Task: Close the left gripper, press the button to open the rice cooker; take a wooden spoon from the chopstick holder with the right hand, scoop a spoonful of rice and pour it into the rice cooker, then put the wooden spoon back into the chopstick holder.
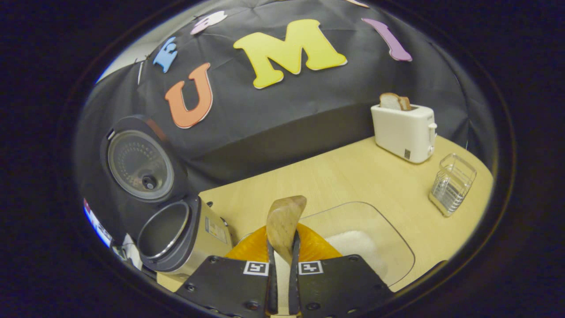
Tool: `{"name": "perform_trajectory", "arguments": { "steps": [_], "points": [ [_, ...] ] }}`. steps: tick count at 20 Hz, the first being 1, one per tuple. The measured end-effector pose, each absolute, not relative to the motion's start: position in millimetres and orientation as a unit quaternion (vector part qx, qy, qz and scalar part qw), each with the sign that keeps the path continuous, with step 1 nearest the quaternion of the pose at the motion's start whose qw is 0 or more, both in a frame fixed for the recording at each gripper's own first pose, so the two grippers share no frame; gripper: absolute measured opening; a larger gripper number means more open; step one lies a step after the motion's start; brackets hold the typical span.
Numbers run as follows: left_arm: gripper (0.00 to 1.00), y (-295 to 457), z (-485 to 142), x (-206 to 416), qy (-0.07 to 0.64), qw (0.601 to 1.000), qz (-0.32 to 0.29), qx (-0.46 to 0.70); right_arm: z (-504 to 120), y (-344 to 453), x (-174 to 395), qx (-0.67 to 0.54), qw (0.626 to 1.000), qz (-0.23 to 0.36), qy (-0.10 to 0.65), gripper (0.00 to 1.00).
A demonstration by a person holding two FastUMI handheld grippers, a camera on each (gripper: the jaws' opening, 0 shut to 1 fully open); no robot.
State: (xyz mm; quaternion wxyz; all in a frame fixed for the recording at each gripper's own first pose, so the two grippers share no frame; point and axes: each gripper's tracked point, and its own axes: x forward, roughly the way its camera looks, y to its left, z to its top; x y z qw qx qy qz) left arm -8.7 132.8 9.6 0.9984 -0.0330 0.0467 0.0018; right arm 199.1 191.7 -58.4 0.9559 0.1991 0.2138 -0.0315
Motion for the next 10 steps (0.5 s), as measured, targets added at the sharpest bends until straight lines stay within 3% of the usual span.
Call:
{"name": "perform_trajectory", "arguments": {
  "steps": [10],
  "points": [
    [0.99, 137, 6, -7, 0.053, 0.998, 0.008, -0.034, -67, 165, 201, 0.367, 0.900, -0.016, 0.236, 0.10]
  ]
}}
